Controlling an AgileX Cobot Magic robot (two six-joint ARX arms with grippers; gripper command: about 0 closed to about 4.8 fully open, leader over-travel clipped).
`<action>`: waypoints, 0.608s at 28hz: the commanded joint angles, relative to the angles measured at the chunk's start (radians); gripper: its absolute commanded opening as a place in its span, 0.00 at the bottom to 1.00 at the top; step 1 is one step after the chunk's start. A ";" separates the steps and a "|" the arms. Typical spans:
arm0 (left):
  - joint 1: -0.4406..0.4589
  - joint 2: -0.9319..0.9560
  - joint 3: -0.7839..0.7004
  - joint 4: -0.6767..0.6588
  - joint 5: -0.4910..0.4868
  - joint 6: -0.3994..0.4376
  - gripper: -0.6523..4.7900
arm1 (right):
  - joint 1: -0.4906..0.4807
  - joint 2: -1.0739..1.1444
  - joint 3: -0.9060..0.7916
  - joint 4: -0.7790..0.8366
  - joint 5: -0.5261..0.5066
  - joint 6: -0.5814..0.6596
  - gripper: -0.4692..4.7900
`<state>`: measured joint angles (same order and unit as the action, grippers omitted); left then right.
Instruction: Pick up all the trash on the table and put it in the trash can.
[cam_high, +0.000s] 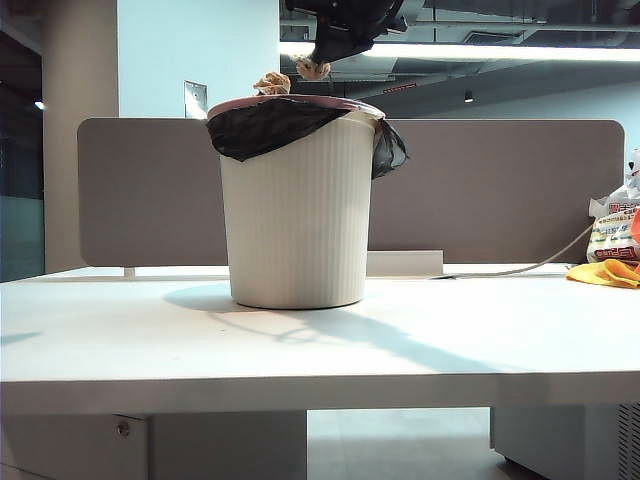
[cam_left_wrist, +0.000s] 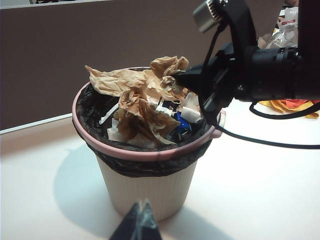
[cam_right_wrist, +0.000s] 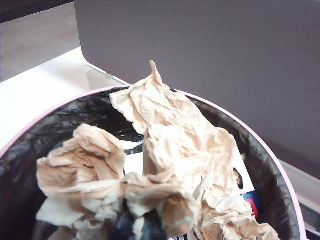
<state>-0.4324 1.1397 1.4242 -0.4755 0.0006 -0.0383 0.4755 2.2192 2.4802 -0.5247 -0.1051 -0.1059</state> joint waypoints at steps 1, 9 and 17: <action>0.000 -0.004 0.007 -0.006 0.007 0.001 0.11 | 0.005 -0.017 0.009 0.041 -0.002 0.001 0.72; 0.000 -0.005 0.008 -0.016 0.008 0.001 0.11 | 0.005 -0.034 0.009 -0.007 -0.002 0.002 0.91; 0.000 -0.088 0.007 -0.078 0.003 0.001 0.11 | 0.005 -0.131 0.009 -0.158 -0.003 0.008 0.08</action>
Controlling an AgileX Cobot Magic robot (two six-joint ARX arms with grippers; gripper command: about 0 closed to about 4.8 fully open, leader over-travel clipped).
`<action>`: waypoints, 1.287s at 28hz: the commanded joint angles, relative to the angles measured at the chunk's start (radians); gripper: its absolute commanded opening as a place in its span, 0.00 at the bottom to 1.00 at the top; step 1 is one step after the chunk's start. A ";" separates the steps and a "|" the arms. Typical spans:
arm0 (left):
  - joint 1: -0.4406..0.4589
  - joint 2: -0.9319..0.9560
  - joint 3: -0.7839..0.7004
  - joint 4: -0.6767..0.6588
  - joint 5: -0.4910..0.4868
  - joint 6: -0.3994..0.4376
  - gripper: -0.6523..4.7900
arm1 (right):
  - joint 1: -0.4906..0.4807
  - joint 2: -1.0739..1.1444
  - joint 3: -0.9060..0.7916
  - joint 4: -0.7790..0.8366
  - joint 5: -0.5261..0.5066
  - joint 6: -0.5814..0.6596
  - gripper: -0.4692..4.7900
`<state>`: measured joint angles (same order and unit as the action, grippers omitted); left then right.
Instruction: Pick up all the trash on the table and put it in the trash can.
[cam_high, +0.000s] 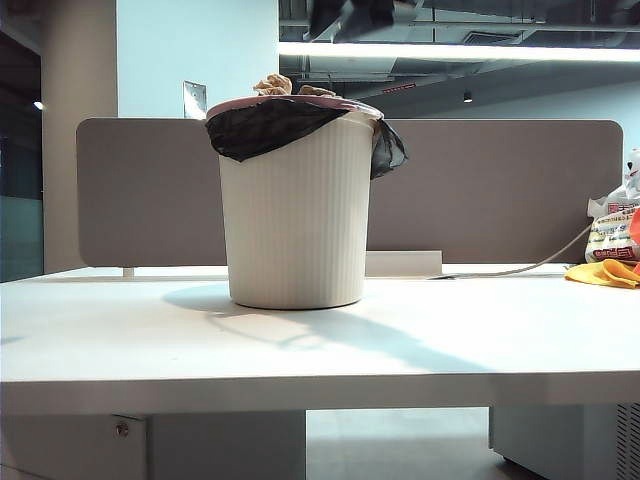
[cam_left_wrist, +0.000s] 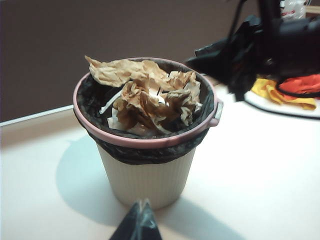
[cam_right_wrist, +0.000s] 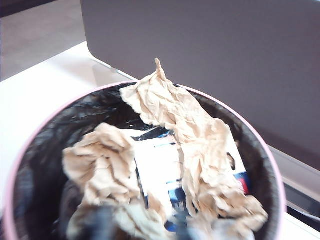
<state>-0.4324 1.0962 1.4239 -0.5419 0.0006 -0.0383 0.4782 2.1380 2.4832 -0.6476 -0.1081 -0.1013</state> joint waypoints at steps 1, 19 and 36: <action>0.000 -0.063 0.007 -0.023 0.003 0.001 0.11 | 0.002 -0.065 0.006 -0.054 0.002 0.004 0.08; 0.000 -0.574 -0.376 -0.127 0.064 -0.007 0.11 | 0.002 -0.527 -0.042 -0.328 0.002 -0.056 0.08; 0.000 -0.724 -1.070 0.451 0.191 -0.156 0.11 | 0.003 -1.445 -1.289 0.114 0.023 0.142 0.08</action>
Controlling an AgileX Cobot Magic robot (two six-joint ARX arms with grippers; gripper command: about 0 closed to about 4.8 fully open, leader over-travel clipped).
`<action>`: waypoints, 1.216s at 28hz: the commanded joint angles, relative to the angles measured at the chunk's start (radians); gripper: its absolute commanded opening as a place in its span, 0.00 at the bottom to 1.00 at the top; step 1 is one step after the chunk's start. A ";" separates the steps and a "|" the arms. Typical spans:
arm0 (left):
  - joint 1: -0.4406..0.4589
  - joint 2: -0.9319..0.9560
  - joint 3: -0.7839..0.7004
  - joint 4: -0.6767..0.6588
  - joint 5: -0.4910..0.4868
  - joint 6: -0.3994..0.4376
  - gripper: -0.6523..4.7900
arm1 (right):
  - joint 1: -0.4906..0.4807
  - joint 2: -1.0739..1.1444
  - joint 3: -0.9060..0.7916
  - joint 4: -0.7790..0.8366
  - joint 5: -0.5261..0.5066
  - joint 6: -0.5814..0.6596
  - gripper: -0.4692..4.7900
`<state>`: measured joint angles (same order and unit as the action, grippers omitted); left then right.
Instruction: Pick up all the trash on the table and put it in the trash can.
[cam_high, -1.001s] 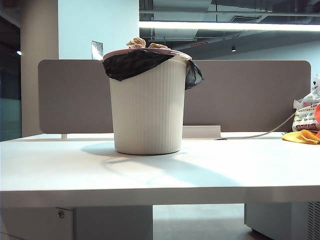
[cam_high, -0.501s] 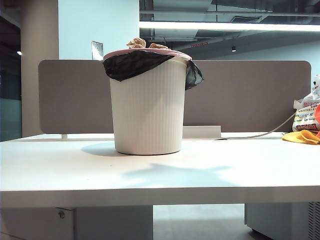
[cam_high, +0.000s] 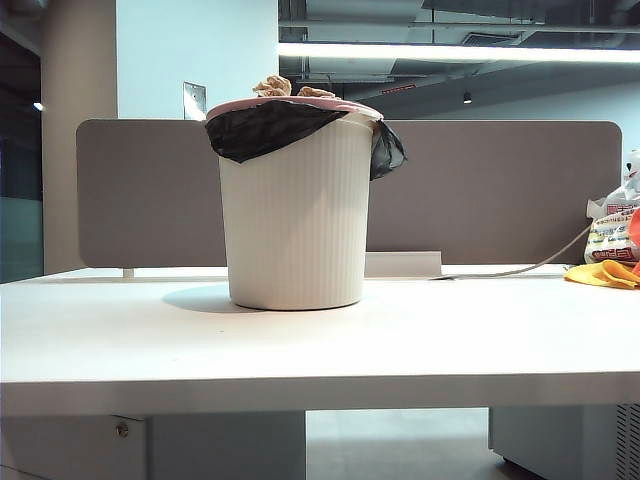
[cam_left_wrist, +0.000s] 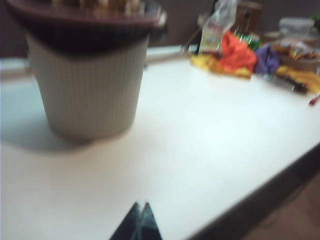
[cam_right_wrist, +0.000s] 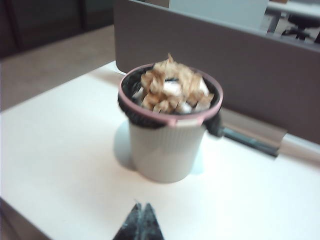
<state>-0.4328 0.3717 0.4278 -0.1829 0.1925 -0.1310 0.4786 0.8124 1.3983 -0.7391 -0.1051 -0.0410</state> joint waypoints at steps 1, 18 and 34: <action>0.000 0.001 -0.106 0.120 -0.014 -0.074 0.11 | 0.002 -0.175 -0.294 0.272 0.034 0.093 0.08; 0.000 0.001 -0.303 0.277 -0.148 -0.082 0.11 | 0.002 -0.574 -1.188 0.740 0.021 0.236 0.08; 0.000 -0.004 -0.389 0.349 -0.174 -0.087 0.11 | 0.002 -0.575 -1.350 0.747 0.052 0.227 0.08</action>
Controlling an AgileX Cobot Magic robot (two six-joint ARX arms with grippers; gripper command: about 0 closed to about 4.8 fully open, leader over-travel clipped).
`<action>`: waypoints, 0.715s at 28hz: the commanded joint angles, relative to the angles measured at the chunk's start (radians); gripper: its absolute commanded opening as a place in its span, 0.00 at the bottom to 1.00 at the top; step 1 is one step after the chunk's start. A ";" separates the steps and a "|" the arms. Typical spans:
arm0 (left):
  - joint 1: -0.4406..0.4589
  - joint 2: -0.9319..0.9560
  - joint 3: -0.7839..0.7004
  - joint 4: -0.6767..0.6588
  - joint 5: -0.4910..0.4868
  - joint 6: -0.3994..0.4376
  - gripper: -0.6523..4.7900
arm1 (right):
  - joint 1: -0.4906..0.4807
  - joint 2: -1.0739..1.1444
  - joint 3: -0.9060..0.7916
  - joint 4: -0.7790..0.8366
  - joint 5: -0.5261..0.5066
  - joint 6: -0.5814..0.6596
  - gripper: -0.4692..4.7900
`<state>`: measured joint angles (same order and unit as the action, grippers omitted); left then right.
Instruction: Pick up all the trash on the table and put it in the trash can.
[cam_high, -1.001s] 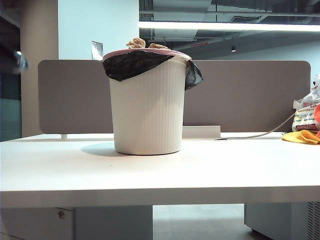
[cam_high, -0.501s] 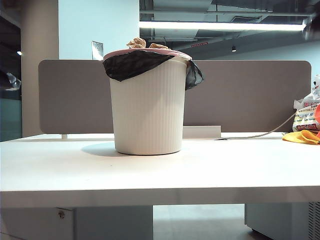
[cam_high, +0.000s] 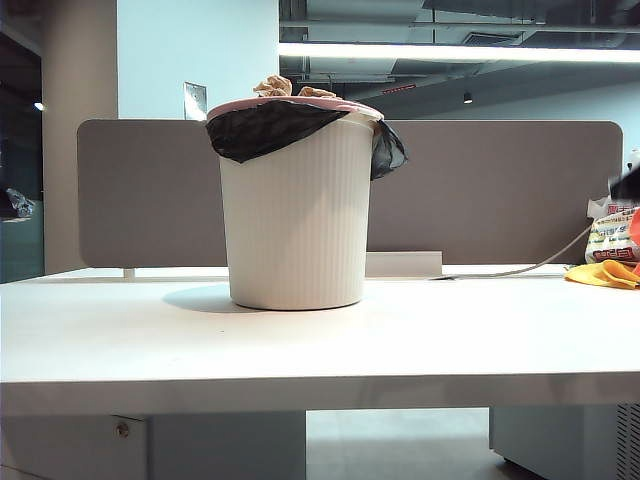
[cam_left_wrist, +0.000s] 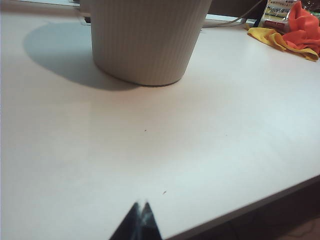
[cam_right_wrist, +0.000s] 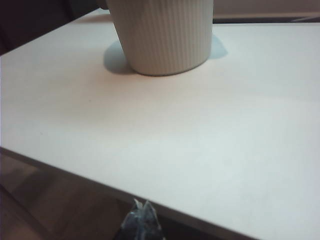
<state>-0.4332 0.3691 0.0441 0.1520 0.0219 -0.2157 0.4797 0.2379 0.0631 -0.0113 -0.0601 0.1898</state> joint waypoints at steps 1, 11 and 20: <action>0.000 -0.002 -0.009 0.016 -0.002 -0.002 0.11 | 0.001 0.000 -0.021 0.019 0.010 -0.003 0.08; 0.000 -0.002 -0.037 0.012 -0.003 -0.002 0.11 | 0.001 0.000 -0.058 0.007 0.051 -0.014 0.08; 0.000 -0.002 -0.037 -0.056 0.008 -0.002 0.11 | 0.001 0.000 -0.058 -0.069 0.065 -0.036 0.08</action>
<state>-0.4332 0.3672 0.0078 0.1101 0.0254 -0.2161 0.4797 0.2375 0.0093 -0.0669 0.0013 0.1528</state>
